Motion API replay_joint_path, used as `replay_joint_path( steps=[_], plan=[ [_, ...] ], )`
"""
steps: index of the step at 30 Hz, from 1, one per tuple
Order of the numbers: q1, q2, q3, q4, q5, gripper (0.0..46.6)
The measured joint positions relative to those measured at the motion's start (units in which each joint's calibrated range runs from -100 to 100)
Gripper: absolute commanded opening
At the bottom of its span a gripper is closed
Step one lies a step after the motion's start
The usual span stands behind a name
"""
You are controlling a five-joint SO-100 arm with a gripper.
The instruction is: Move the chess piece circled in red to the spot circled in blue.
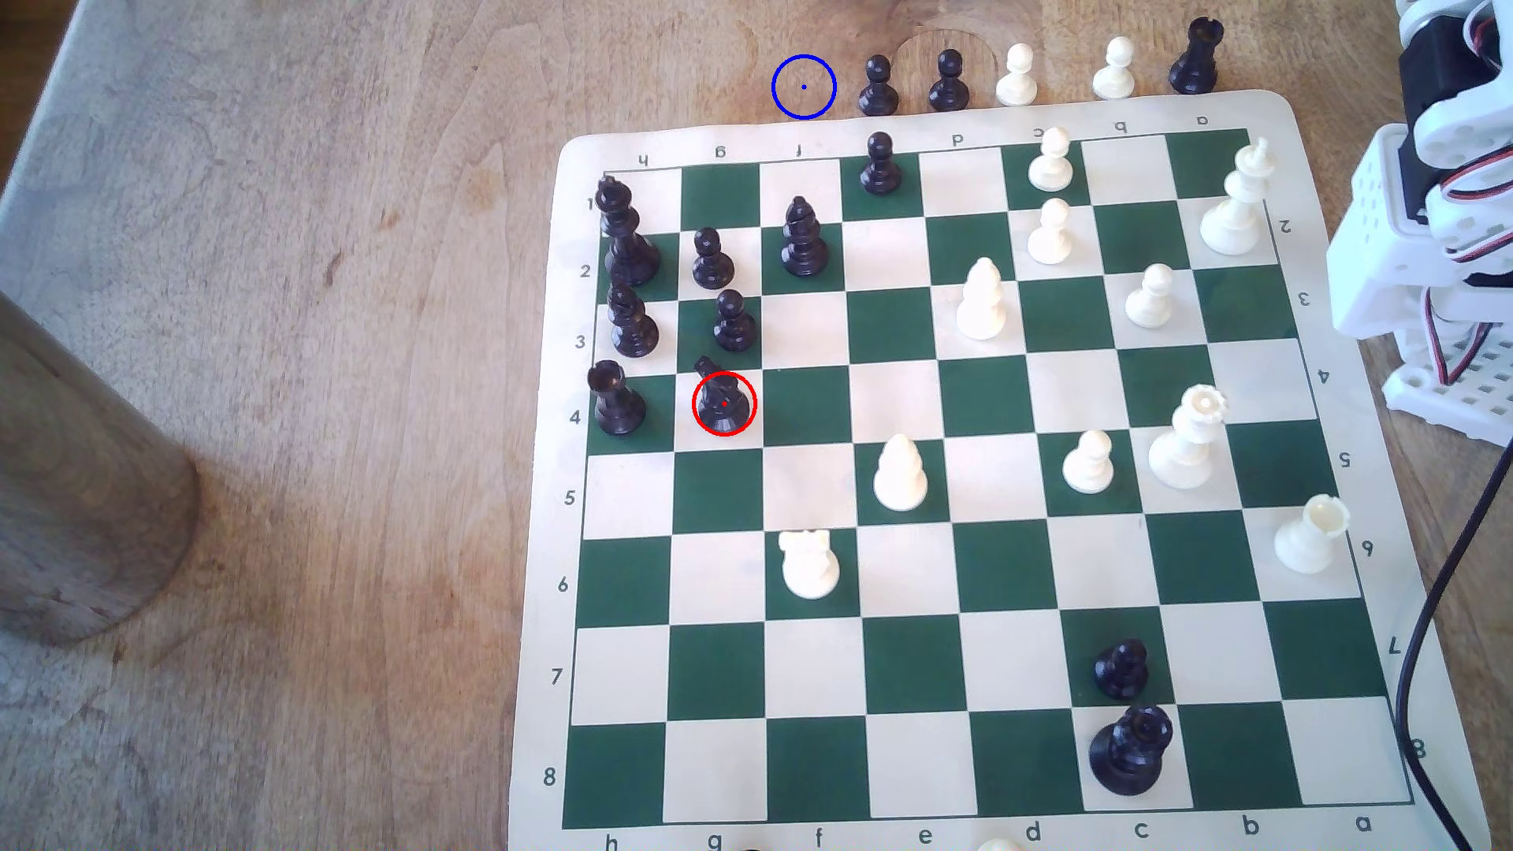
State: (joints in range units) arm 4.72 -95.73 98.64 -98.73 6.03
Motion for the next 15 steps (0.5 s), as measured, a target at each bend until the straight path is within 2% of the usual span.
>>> replay_joint_path(
  steps=[3,9,15],
  plan=[
    [-0.1,-0.1,0.0,0.5,0.0,0.2],
    [-1.0,0.2,-0.5,12.8,0.2,0.2],
    [-1.0,0.2,-10.3,39.4,0.2,0.2]
  ],
)
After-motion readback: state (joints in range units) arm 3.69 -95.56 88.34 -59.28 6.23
